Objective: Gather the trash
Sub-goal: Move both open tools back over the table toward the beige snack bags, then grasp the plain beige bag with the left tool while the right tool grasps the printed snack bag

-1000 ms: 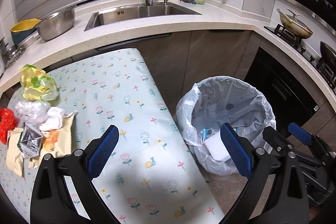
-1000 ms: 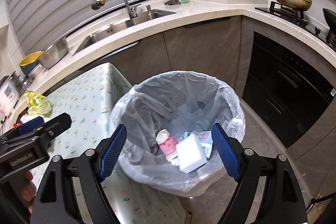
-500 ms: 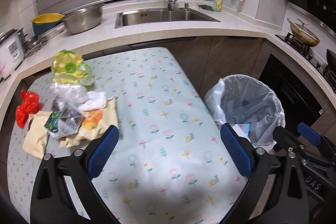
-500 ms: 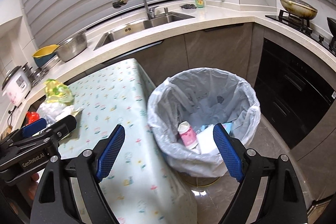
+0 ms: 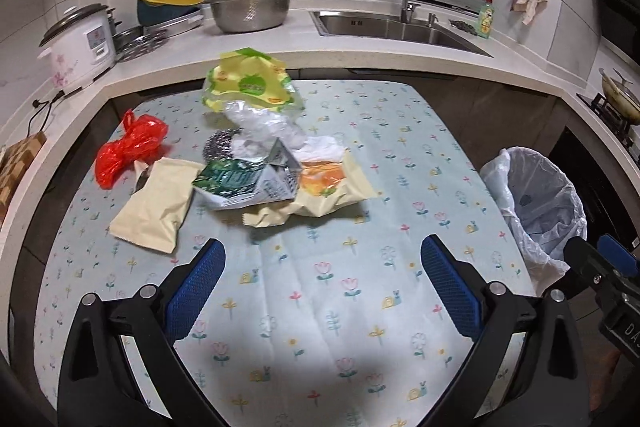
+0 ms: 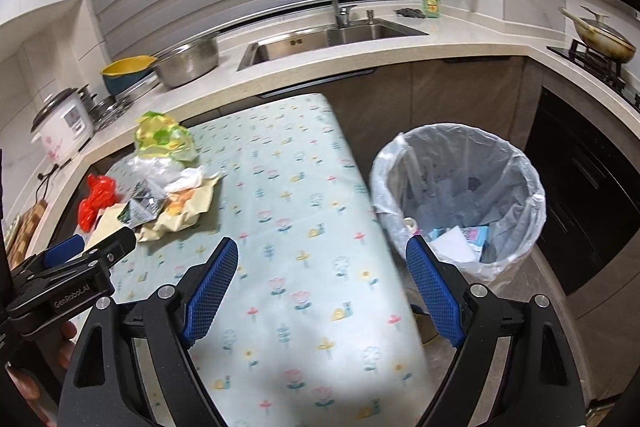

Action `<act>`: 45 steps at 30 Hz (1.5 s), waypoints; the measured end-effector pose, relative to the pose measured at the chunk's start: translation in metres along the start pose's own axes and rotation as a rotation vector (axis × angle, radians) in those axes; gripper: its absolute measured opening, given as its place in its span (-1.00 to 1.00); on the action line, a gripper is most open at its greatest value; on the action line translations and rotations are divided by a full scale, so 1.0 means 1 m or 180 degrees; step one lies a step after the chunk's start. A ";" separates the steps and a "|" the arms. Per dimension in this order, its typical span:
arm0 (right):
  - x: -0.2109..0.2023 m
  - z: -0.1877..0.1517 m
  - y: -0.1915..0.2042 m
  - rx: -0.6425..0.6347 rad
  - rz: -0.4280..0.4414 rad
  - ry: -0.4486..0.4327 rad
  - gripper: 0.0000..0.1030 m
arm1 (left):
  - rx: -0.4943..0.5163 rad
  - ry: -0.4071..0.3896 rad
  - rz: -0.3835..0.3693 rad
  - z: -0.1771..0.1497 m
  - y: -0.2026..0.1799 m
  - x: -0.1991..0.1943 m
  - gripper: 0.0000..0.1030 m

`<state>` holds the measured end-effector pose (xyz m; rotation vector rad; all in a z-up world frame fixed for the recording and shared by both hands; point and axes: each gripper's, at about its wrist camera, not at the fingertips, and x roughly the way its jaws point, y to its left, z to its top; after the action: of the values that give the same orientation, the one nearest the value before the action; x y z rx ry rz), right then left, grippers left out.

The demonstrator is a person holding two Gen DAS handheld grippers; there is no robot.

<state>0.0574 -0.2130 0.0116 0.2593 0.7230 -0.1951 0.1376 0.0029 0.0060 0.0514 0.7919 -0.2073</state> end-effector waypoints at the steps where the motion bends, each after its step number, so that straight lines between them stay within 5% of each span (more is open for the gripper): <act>1: 0.000 -0.001 0.007 -0.0026 0.0020 0.0008 0.61 | -0.0042 0.0012 0.0016 -0.002 0.009 -0.001 0.83; 20: 0.033 -0.026 0.115 -0.0374 0.0348 0.0310 0.61 | -0.0641 0.0204 0.0393 -0.038 0.149 0.005 0.84; 45: 0.119 0.000 0.181 -0.0320 0.0546 0.0551 0.61 | -0.1170 0.0397 0.0423 -0.029 0.241 0.058 0.86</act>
<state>0.1929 -0.0508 -0.0389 0.2428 0.8749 0.0275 0.2062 0.2322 -0.0632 -0.2316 0.9369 0.0700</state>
